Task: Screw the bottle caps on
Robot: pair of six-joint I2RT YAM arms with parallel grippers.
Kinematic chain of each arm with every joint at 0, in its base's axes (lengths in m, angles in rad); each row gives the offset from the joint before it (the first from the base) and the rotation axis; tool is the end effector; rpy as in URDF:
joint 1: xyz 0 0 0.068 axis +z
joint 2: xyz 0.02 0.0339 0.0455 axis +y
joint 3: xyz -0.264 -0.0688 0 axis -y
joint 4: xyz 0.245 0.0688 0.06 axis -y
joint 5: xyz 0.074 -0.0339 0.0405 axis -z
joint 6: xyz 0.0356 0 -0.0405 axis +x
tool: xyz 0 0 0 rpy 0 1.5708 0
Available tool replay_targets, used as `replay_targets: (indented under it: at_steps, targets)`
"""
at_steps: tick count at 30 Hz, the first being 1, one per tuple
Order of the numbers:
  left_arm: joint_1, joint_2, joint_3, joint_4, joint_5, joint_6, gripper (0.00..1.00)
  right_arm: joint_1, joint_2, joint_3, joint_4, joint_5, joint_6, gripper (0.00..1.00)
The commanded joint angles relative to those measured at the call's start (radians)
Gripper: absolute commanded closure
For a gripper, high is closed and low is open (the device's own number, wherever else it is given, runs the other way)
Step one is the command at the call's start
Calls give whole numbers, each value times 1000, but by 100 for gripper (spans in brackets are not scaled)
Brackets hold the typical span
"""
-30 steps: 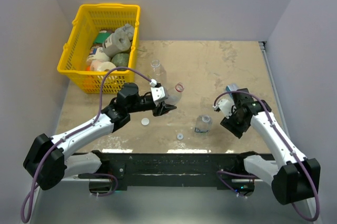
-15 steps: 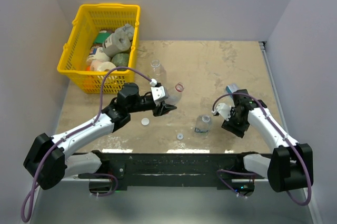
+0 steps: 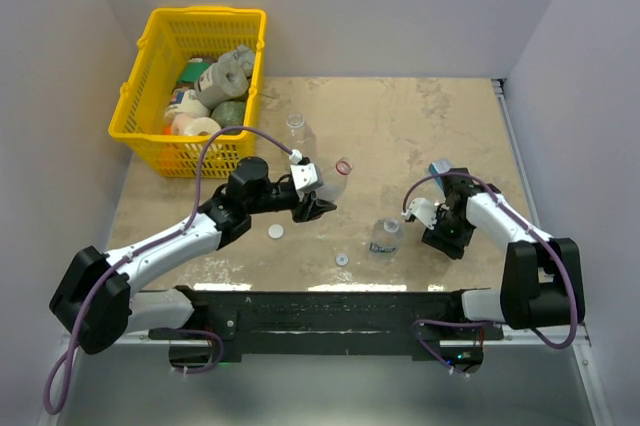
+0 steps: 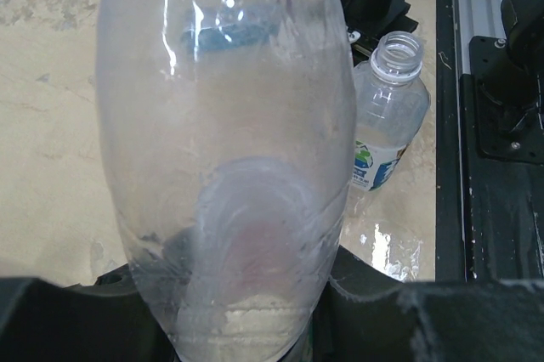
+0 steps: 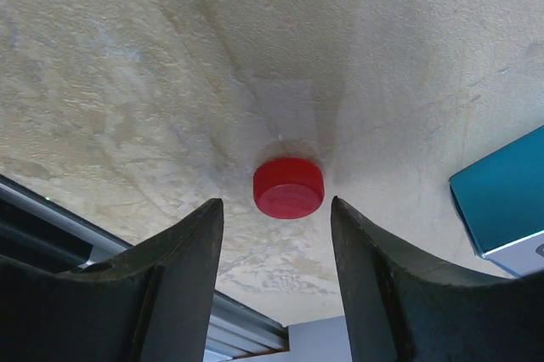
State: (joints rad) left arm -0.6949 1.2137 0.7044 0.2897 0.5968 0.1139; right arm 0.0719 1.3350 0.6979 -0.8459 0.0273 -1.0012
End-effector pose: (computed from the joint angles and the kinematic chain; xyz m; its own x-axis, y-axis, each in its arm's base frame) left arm 0.1960 -0.1894 0.2712 -0.0582 0.1709 -0.9836 0.9638 0.2664 -0.0107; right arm 0.2001 0.0134 0.1635 -0.4774 -0.8784 -0.0244 -0.8741 0.4775 -0.0885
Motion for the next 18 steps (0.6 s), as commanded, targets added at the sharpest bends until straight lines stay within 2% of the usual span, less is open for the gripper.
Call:
replay_targets:
  at_steps: [1, 18]
  targets:
    - [0, 14, 38, 35, 1, -16, 63, -11, 10, 5, 33, -24, -45, 44]
    - [5, 24, 37, 40, -6, -17, 63, -35, 46, -9, 56, -9, -91, 55]
